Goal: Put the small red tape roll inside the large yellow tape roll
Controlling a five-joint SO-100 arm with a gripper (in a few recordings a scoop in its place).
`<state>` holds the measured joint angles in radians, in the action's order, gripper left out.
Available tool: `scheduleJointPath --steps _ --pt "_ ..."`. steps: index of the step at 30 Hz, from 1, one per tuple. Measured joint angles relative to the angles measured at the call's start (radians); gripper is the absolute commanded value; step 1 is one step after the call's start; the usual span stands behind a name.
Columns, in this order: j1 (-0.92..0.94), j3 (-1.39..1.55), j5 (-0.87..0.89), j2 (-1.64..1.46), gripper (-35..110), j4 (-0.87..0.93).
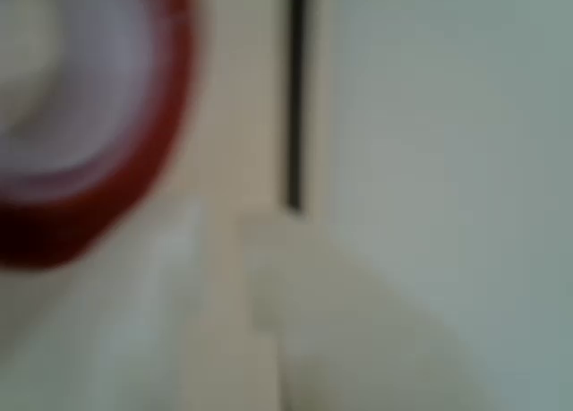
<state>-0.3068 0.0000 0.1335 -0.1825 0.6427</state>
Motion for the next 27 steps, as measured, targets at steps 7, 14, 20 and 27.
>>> scheduleJointPath --steps 7,14,20,27 --pt "0.005 -0.074 0.000 0.075 0 -0.035" --pt "0.020 -0.074 0.000 0.080 0 -0.048" --pt "0.012 -0.083 0.026 0.080 0 -0.012" --pt "0.011 -0.095 0.081 0.080 0 0.029"
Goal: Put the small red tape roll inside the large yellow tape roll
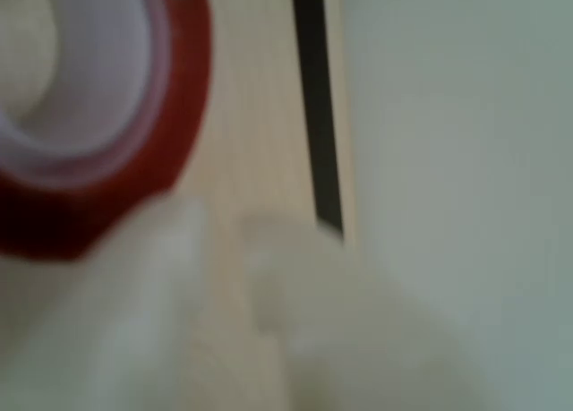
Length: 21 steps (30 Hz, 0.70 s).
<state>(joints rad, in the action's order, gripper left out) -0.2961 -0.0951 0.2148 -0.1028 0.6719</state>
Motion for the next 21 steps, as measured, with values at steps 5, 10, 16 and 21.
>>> scheduleJointPath --steps 5,10,16,21 --pt "0.000 0.000 0.067 0.000 0 0.040" --pt "-0.020 0.000 0.106 0.000 0 0.043" --pt "-0.012 0.000 0.192 0.000 0 0.043" --pt "0.009 0.000 0.244 0.000 0 0.043"
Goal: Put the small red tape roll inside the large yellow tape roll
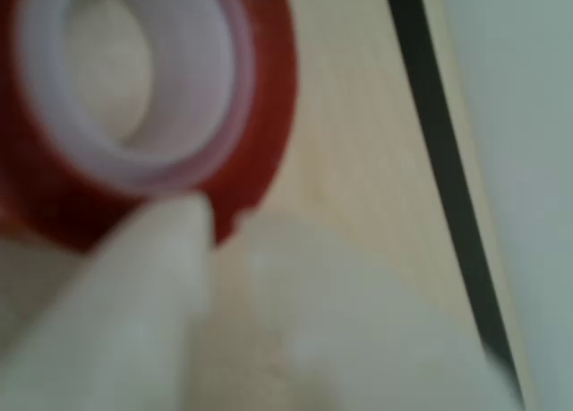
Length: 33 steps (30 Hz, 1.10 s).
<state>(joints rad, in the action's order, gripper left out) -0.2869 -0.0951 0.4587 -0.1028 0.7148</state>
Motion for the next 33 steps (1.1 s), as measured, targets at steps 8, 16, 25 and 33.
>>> scheduleJointPath --steps 8,16,25,33 --pt "0.006 0.025 0.006 0.000 0 -0.012" --pt "-0.043 0.046 -0.074 0.023 0 -0.063" --pt "-0.038 0.097 -0.084 0.020 0 -0.101" --pt "-0.040 0.058 -0.060 -0.023 0 0.110"
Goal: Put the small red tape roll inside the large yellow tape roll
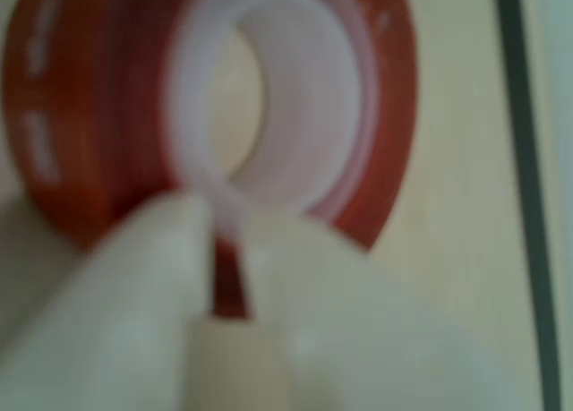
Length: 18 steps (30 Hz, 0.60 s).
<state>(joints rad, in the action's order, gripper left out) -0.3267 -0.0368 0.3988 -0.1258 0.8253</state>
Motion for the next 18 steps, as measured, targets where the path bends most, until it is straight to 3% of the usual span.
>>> scheduleJointPath --steps 7,18 --pt "0.003 -0.138 0.000 0.017 0 0.236" --pt "0.037 -0.169 0.000 0.006 0 0.359"
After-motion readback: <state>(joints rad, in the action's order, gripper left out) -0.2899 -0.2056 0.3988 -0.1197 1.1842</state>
